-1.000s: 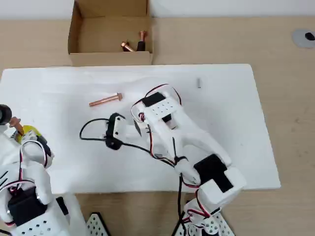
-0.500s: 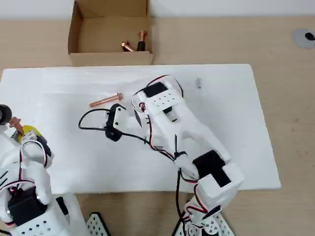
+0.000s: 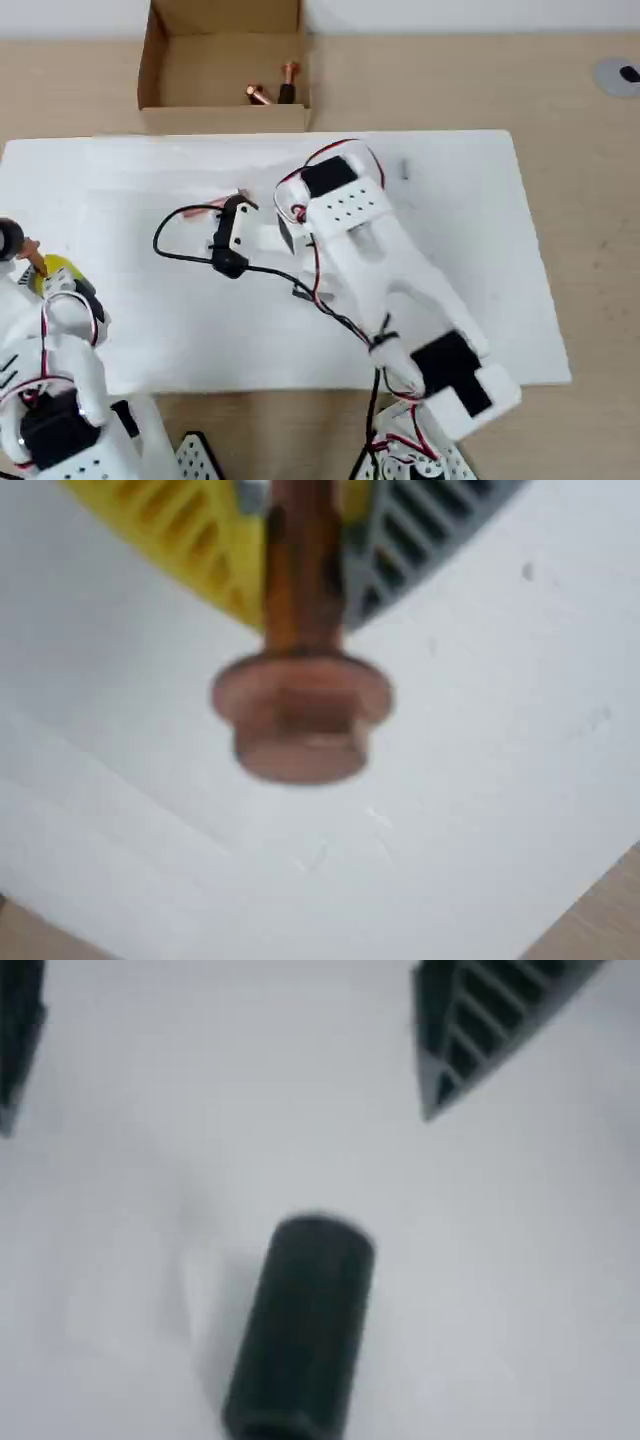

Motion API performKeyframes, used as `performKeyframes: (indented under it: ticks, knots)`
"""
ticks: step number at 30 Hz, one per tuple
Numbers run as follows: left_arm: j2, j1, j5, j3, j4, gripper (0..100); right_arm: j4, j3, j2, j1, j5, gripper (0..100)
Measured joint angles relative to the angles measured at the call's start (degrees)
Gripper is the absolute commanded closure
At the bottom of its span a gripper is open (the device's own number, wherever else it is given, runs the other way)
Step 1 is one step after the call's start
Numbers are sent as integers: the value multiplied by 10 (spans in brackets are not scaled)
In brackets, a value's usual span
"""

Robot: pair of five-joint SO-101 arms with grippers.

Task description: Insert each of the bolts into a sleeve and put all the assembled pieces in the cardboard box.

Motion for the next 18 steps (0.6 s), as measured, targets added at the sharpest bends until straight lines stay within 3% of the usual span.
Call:
performKeyframes:
  ticks: [6, 12, 18]
  knots:
    - [-85, 0, -13, 28, 0, 993, 12, 33, -44, -39, -29, 699]
    - [-142, 0, -13, 40, 19, 994, -72, 118, -45, -93, -64, 699]
    - [-145, 0, -13, 40, 20, 994, -119, 147, -45, -96, -78, 740]
